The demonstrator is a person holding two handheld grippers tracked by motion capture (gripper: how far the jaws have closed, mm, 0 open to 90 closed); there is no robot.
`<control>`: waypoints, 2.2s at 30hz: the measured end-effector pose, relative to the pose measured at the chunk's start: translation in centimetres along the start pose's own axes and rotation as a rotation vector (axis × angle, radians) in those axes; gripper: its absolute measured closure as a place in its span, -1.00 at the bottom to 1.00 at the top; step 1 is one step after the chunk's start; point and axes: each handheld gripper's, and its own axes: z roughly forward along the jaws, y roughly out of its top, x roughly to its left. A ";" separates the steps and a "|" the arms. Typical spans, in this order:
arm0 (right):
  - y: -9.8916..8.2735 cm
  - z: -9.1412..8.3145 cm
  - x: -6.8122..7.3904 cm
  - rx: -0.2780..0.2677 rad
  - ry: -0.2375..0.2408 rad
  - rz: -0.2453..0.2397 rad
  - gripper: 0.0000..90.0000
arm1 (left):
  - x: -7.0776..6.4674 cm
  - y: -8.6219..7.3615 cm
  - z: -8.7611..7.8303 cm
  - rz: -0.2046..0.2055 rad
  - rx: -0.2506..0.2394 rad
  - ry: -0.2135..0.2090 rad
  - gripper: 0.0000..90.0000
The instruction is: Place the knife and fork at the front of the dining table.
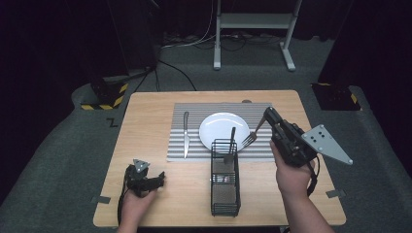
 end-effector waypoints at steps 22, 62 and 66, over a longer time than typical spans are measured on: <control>-10.3 2.0 -6.7 0.243 -0.143 0.034 0.92 | 0.0 0.0 0.0 0.002 0.000 0.000 -0.78; -15.9 11.4 -10.5 0.436 -0.211 0.114 0.91 | 0.0 0.0 0.0 0.002 0.000 -0.002 -0.78; -16.9 12.6 -11.1 0.467 -0.224 0.114 0.90 | 0.0 -0.1 -0.1 0.003 0.000 -0.002 -0.78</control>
